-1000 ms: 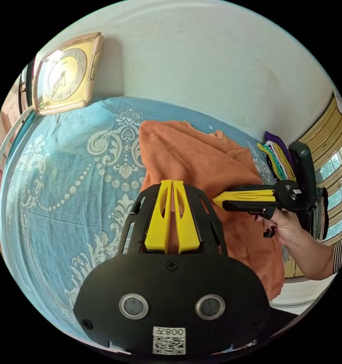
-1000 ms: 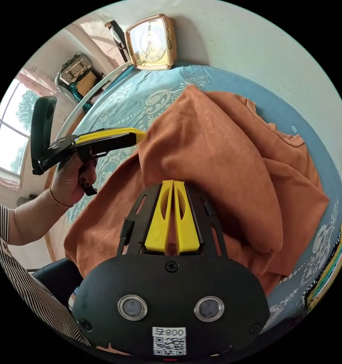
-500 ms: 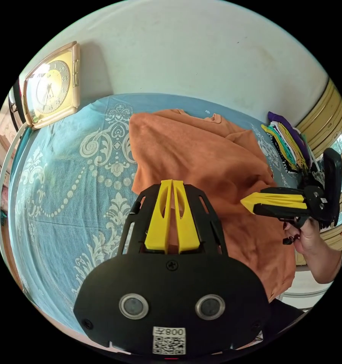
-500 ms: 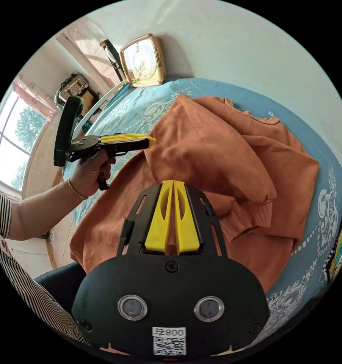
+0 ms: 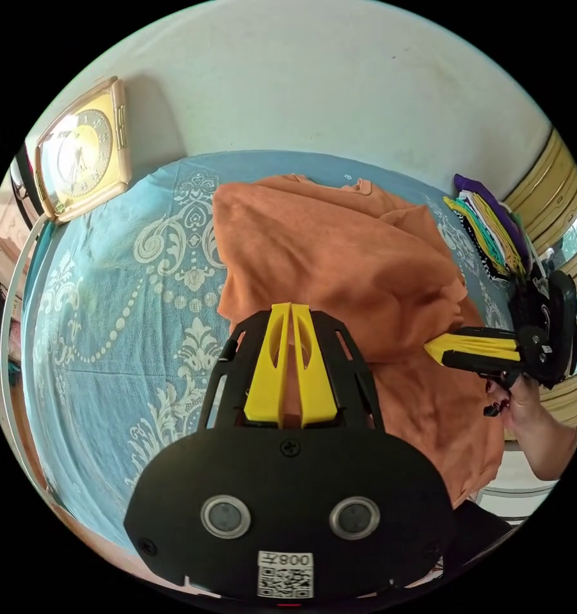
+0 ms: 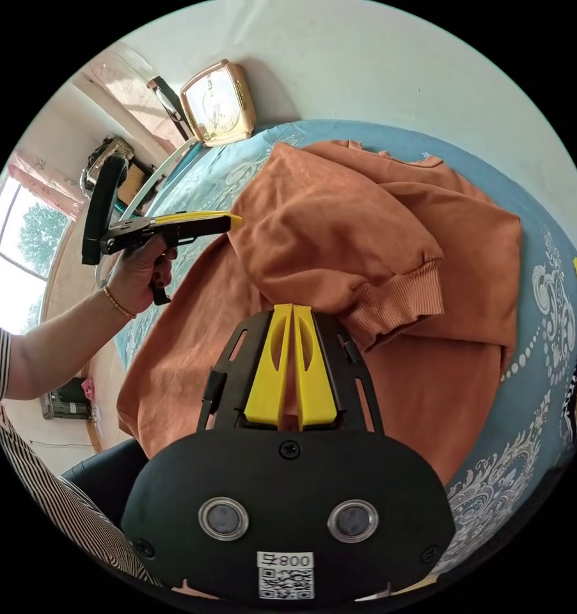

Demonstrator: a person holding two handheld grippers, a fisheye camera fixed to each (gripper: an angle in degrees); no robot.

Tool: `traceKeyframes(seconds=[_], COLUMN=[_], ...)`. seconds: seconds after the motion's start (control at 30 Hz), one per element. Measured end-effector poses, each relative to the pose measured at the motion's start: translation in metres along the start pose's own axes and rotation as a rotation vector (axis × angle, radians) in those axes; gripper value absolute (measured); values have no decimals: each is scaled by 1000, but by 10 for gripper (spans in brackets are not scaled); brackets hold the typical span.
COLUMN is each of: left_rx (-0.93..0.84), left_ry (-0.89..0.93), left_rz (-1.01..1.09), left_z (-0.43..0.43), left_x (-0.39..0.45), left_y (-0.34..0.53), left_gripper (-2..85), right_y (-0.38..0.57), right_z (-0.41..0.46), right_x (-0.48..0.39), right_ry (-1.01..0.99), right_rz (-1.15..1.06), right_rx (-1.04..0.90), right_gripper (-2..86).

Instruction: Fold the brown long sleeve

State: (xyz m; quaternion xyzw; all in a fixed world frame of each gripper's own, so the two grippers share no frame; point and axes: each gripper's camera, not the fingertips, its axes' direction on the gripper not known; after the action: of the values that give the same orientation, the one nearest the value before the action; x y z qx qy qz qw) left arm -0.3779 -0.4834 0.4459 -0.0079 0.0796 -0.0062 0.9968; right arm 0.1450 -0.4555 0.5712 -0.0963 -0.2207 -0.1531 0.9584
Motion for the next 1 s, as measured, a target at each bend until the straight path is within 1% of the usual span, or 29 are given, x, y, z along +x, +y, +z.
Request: traceKeyframes(seconds=[0.07, 0.13, 0.2, 0.27, 0.33, 0.43, 0.63, 0.73, 0.8, 0.83, 0.93, 1.0], left_rx=[20, -2, -79, -113, -103, -44, 32, 7, -99, -117, -110, -58], left_ry=[20, 23, 22, 32, 52, 62, 168, 186, 174, 167, 178, 190], left_rz=[16, 42, 28, -1, -36, -17, 114, 189, 226, 225, 214, 167], left_z=[-6, -2, 18, 29, 26, 7, -8, 8, 37, 42, 40, 21], left_x=[8, 15, 16, 12, 9, 15, 47, 68, 76, 77, 71, 54], left_y=[3, 5, 6, 8, 9, 10, 4, -2, -2, 0, 5, 12], left_gripper=[3, 3, 4, 3, 4, 4, 4, 4, 3, 3, 3, 3], right_y=[17, 28, 35, 43, 48, 63, 89, 90, 91, 93, 104, 112], right_z=[-18, -23, -17, 2, 4, -16, -59, -55, -46, -36, -38, -50], right_x=[11, 21, 32, 46, 52, 55, 83, 95, 100, 105, 117, 120], right_ry=[17, 32, 27, 21, -6, -15, -53, -66, -38, -31, -88, -106], right_rz=[29, 57, 74, 94, 106, 105, 177, 177, 171, 183, 210, 195], right_rx=[43, 58, 22, -58, -77, -15, 145, 131, 94, 54, 65, 98], right_gripper=[1, 1, 1, 2, 2, 2, 2, 2, 2, 2, 2, 3])
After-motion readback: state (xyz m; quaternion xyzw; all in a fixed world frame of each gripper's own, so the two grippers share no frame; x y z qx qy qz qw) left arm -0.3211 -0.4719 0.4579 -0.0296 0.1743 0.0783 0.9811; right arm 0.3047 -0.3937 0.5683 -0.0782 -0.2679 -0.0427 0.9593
